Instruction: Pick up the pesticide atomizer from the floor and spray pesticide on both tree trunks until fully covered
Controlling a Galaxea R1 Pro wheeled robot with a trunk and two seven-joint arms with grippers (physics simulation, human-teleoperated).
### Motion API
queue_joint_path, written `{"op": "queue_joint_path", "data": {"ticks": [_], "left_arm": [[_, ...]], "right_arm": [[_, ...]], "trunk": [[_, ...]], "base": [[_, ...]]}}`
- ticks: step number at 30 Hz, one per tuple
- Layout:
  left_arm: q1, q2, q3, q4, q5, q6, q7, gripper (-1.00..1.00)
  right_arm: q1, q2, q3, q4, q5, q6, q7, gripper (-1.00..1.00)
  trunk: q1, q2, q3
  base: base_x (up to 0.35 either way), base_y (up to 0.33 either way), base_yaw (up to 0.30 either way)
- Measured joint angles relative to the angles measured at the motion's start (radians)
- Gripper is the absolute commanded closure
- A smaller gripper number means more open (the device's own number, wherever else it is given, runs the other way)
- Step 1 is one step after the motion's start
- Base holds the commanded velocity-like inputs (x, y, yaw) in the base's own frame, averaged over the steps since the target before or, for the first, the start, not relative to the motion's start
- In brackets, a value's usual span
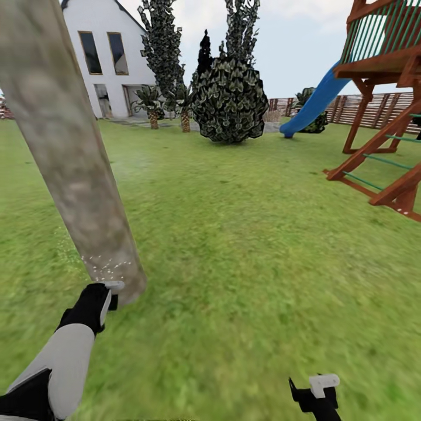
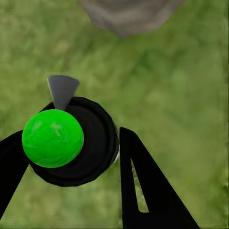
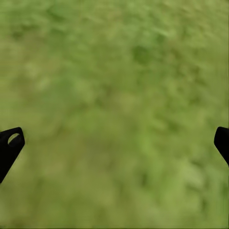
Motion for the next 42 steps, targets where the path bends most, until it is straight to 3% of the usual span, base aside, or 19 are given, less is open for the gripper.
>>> {"op": "queue_joint_path", "data": {"ticks": [2,3,4,6,8,12,20,33,42], "left_arm": [[-0.046,-0.026,-0.006,-0.001,-0.003,0.02,0.0,1.0],[-0.07,-0.027,-0.007,-0.002,-0.009,0.026,0.0,1.0],[-0.083,-0.015,-0.005,-0.005,-0.019,0.032,-0.001,1.0],[-0.081,0.046,-0.005,-0.017,-0.027,0.05,-0.002,1.0],[-0.079,0.06,-0.009,-0.02,-0.013,0.06,-0.002,1.0],[-0.089,0.034,-0.01,-0.021,-0.012,0.061,-0.003,1.0],[-0.092,0.031,-0.011,-0.047,-0.017,0.062,-0.002,1.0],[-0.087,0.026,-0.009,-0.075,-0.012,0.063,-0.001,1.0],[-0.082,0.023,-0.009,-0.075,-0.013,0.062,0.001,1.0]], "right_arm": [[0.0,0.0,0.0,0.0,-0.001,0.0,-0.001,-1.0],[0.0,0.0,0.0,0.0,-0.002,0.001,-0.001,-1.0],[0.0,-0.001,-0.001,-0.001,-0.002,0.001,-0.002,-1.0],[0.0,-0.005,-0.002,-0.003,-0.003,0.001,-0.002,-1.0],[0.0,-0.007,-0.003,-0.004,-0.003,0.0,-0.002,-1.0],[0.001,-0.008,-0.003,-0.005,-0.003,0.0,-0.003,-1.0],[0.0,-0.007,-0.001,-0.002,-0.001,0.0,-0.001,-1.0],[0.001,-0.003,-0.001,-0.002,0.001,0.0,0.0,-1.0],[0.0,-0.004,-0.001,-0.002,0.001,0.0,0.0,-1.0]], "trunk": [[0.0,0.0,-0.001],[0.0,0.0,-0.001],[0.0,0.0,-0.002],[0.0,0.0,-0.002],[0.0,0.0,-0.002],[0.0,0.0,-0.002],[0.0,0.0,-0.002],[0.0,0.0,-0.002],[0.0,0.0,-0.002]], "base": [[0.0,0.0,0.267],[0.0,0.0,0.123],[0.0,0.0,0.05],[0.0,0.0,0.019],[0.015,-0.021,0.003],[0.14,-0.198,0.0],[0.138,-0.243,0.03],[0.023,-0.269,0.264],[0.055,-0.269,0.021]]}}
